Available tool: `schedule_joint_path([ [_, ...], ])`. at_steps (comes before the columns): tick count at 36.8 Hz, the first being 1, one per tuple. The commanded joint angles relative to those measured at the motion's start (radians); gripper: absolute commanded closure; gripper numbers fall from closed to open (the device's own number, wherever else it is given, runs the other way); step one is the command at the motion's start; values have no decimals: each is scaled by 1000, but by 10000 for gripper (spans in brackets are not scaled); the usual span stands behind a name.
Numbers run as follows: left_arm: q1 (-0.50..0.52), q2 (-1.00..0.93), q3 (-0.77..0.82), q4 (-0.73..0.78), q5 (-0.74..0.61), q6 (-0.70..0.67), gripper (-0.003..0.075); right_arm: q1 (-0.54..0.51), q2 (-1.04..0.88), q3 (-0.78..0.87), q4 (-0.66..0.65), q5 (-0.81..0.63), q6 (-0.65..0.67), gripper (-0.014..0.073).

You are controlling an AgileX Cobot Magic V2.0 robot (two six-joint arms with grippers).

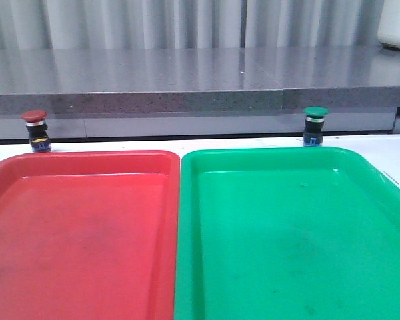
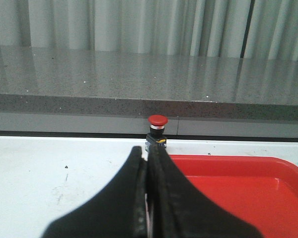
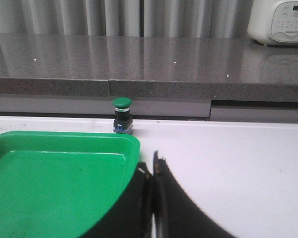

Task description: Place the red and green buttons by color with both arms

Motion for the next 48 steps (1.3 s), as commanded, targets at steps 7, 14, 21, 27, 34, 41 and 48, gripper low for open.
schedule_joint_path([
  [7,0,-15,26,-4,-81,-1,740,-4,-16,-5,-4,-75,-3,664],
  [14,0,-15,26,-4,-81,-1,740,-4,-16,-5,-4,-75,-3,664],
  [21,0,-15,26,-4,-81,-1,740,-4,-16,-5,-4,-75,-3,664],
  [27,0,-15,26,-4,-85,-1,740,-4,-16,-5,-4,-75,-3,664],
  [34,0,-15,23,-4,-116,-1,740,-4,-16,-11,-4,-91,-3,664],
  [41,0,-15,-66,-50,-97,-1,740,-3,-16,-97,-4,-53,-3,664],
  [48,0,9,-289,-50,74,-1,740,-3,-7,-272,-11,44,-37,664],
])
